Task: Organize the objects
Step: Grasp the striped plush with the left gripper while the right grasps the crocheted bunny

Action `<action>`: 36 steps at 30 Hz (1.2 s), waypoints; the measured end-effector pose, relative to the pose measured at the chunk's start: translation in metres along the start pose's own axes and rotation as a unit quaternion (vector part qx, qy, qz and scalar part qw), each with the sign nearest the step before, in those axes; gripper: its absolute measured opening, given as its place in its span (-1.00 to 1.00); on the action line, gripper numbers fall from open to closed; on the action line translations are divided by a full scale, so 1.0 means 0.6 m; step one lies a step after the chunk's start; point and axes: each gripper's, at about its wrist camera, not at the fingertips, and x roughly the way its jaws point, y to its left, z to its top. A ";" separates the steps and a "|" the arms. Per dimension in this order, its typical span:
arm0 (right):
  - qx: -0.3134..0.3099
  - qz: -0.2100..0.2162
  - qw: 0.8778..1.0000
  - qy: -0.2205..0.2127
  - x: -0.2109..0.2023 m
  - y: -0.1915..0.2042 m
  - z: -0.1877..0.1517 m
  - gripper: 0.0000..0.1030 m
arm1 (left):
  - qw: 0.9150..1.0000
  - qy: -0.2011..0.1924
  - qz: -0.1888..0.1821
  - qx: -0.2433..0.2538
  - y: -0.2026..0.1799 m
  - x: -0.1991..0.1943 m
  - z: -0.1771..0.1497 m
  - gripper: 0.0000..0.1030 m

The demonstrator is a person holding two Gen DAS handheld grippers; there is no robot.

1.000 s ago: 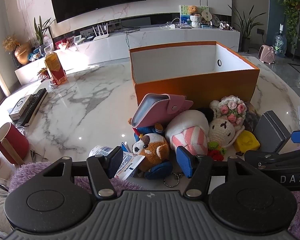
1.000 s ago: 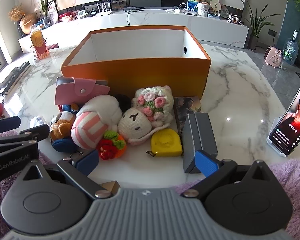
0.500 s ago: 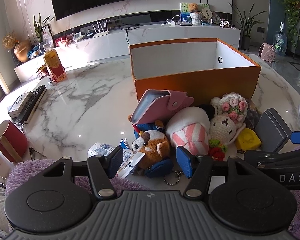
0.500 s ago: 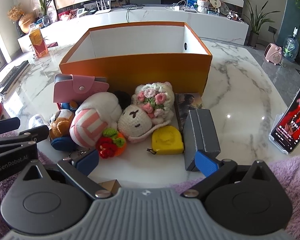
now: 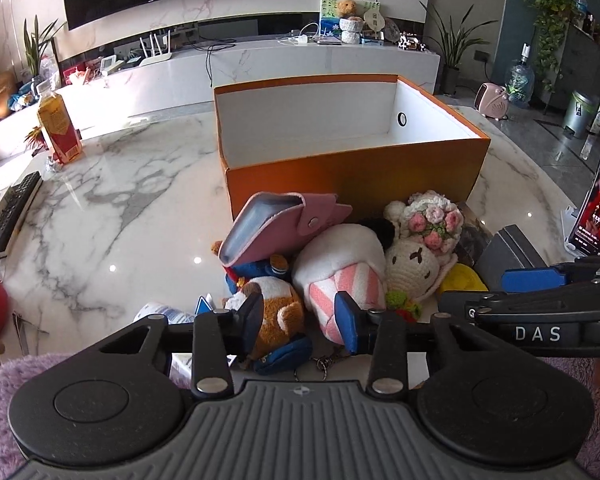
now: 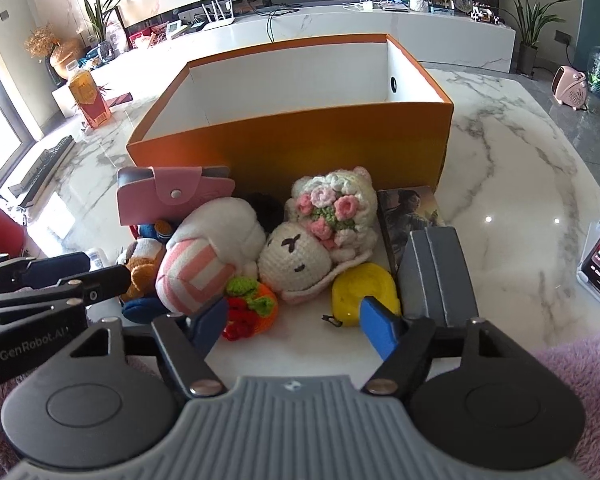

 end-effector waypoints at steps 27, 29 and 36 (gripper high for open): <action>0.002 0.006 1.000 0.001 0.129 -0.038 0.078 0.47 | 0.991 0.132 -0.031 0.011 -0.035 0.137 0.052 0.46; -0.015 -0.006 1.000 -0.004 0.135 -0.029 0.075 0.47 | 0.990 0.135 -0.030 0.012 -0.036 0.139 0.053 0.47; -0.037 -0.008 0.999 -0.025 0.131 -0.030 0.067 0.13 | 0.990 0.141 -0.013 0.030 -0.047 0.140 0.035 0.44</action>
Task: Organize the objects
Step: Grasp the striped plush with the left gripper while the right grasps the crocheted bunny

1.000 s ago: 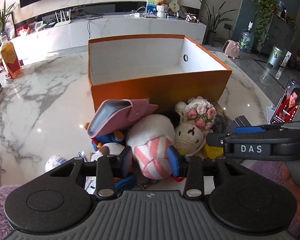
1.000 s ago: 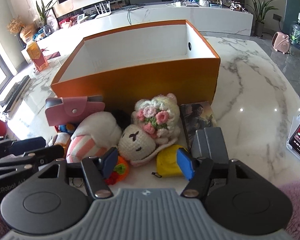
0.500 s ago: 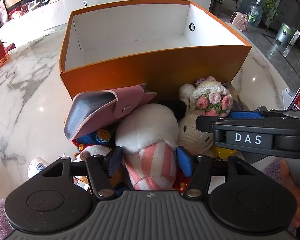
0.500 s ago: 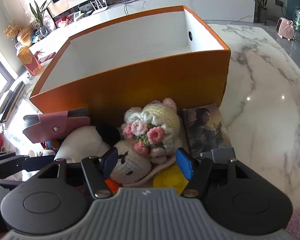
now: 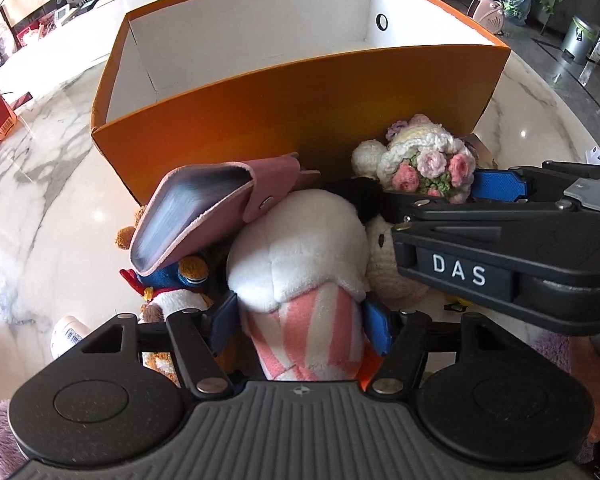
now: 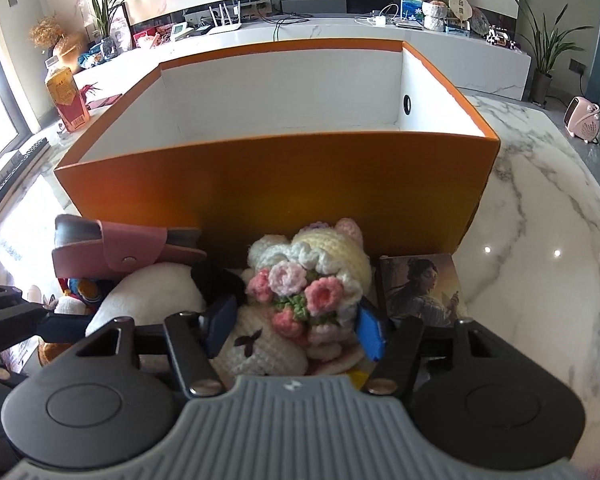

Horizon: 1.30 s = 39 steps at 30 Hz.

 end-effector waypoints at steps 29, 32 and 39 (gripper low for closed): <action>0.000 0.042 0.992 -0.118 -0.193 -0.062 0.074 -0.31 | 0.978 -0.176 -0.092 -0.066 0.048 -0.189 0.053 0.32; -0.008 0.044 0.988 -0.145 -0.204 -0.054 0.106 -0.31 | 0.975 -0.198 -0.076 -0.060 0.055 -0.191 0.084 0.32; -0.013 0.054 0.980 -0.190 -0.191 -0.034 0.172 -0.31 | 0.973 -0.208 -0.053 -0.080 0.083 -0.165 0.127 0.32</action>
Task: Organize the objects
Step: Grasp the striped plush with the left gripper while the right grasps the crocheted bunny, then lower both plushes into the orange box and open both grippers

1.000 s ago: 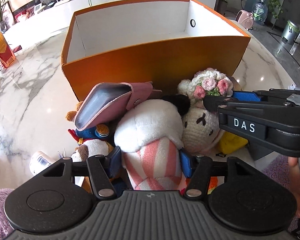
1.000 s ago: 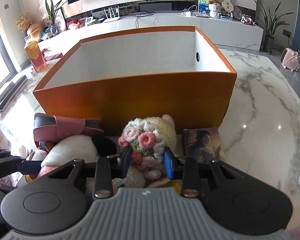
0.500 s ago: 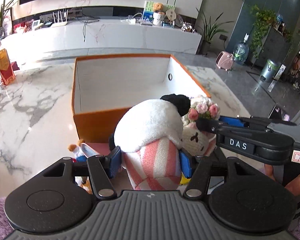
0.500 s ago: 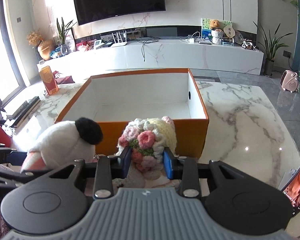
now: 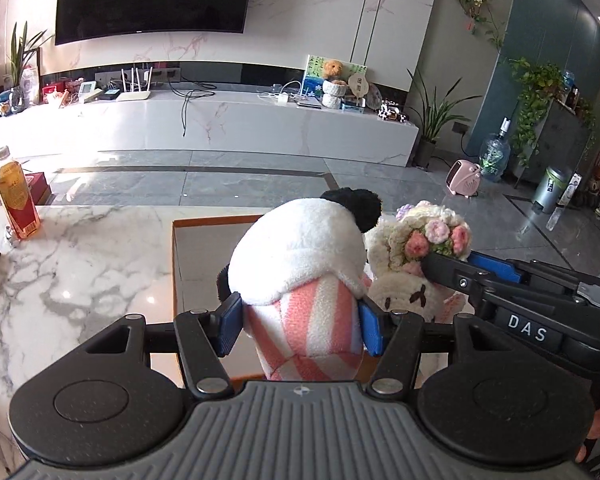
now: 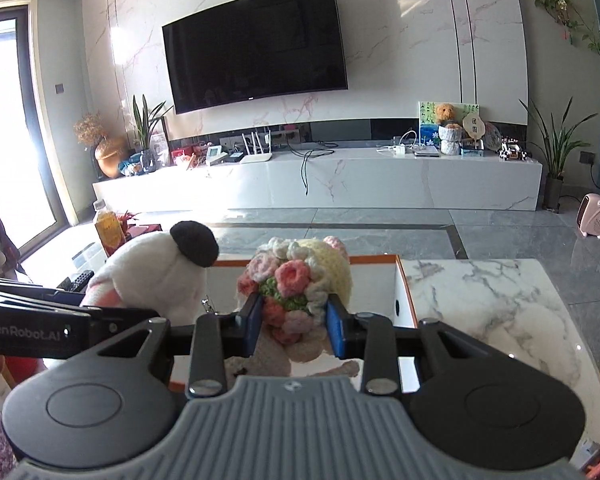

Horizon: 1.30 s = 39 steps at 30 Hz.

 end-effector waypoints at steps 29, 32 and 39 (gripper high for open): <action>0.016 0.033 0.981 0.188 0.282 -0.034 -0.110 -0.31 | 0.968 0.174 0.152 0.100 -0.024 0.200 -0.040 0.37; 0.023 0.037 0.980 0.195 0.289 -0.035 -0.113 -0.30 | 0.967 0.191 0.144 0.084 -0.015 0.208 -0.038 0.39; 0.018 0.035 0.980 0.197 0.287 -0.031 -0.113 -0.30 | 0.971 0.187 0.126 0.077 -0.008 0.205 -0.038 0.47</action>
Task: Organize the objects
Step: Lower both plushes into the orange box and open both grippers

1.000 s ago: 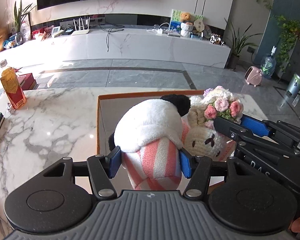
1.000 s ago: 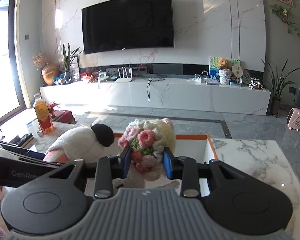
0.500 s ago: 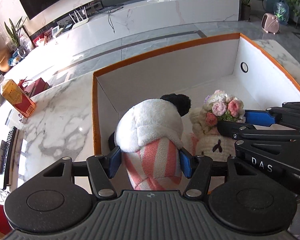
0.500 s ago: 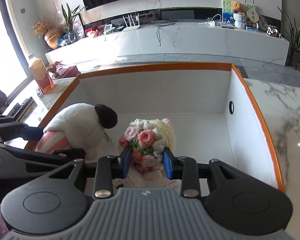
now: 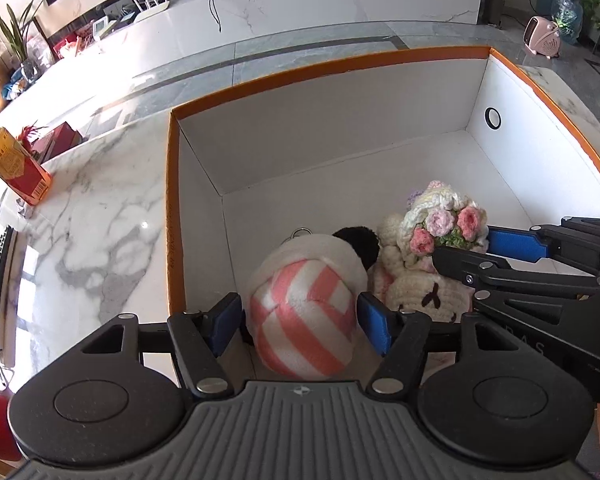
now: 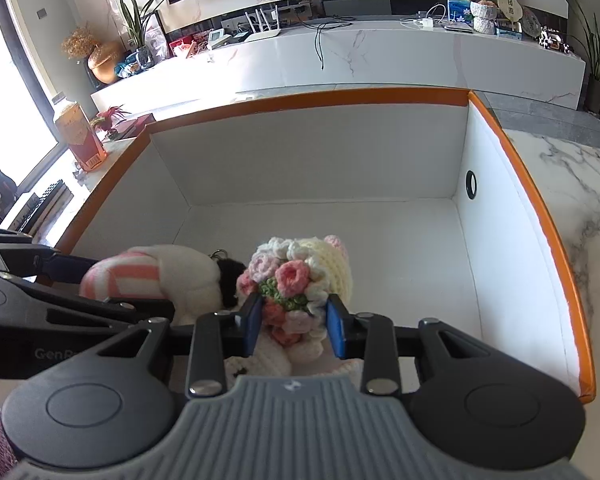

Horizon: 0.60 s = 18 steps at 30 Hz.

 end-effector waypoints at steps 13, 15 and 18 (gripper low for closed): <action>-0.011 0.012 0.999 0.049 0.007 0.009 0.024 -0.29 | 0.994 -0.091 -0.005 -0.060 0.089 -0.075 0.003 0.46; -0.013 0.018 0.998 0.057 0.013 0.015 0.030 -0.29 | 0.994 -0.081 -0.013 -0.067 0.100 -0.065 -0.002 0.46; -0.016 0.018 0.998 0.065 0.021 0.021 0.040 -0.29 | 0.995 -0.065 -0.029 -0.075 0.107 -0.050 -0.012 0.46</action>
